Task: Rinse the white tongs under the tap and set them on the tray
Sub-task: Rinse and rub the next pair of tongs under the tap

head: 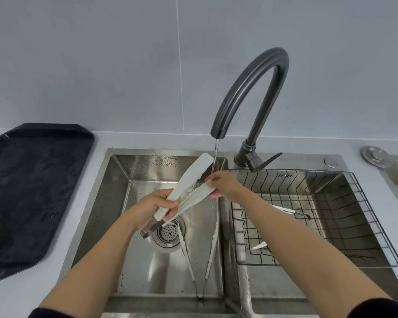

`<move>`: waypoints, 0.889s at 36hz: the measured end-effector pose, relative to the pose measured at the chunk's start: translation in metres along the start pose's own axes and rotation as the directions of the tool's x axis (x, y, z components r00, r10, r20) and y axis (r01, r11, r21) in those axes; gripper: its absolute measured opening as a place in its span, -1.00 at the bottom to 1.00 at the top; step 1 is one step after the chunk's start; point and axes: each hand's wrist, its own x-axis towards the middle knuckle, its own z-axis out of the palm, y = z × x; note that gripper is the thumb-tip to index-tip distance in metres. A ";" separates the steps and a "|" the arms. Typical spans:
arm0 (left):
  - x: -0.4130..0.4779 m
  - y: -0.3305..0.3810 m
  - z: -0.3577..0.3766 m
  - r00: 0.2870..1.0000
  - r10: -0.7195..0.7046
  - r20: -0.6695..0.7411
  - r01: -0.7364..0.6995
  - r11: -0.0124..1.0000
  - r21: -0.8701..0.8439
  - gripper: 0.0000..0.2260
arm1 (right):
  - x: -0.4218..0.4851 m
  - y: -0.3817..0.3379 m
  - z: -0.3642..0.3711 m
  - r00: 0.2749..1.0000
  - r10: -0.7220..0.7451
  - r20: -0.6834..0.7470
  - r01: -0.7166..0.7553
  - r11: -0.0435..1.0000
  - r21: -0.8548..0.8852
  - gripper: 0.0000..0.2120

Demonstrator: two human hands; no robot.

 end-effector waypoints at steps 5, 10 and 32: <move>0.002 0.004 -0.004 0.974 0.029 -0.224 0.010 0.985 0.174 -0.82 | -0.002 -0.002 -0.006 0.995 -0.049 -0.083 0.052 0.998 0.045 -0.80; 0.011 0.000 -0.004 0.910 0.093 -0.405 0.019 0.964 0.265 -0.81 | -0.002 -0.002 -0.004 0.987 -0.084 -0.137 0.084 0.996 -0.011 -0.91; 0.015 0.002 0.008 0.833 0.230 -0.503 -0.120 0.963 0.243 -0.72 | 0.001 -0.007 0.013 0.986 -0.057 -0.156 -0.046 0.810 -0.585 -0.51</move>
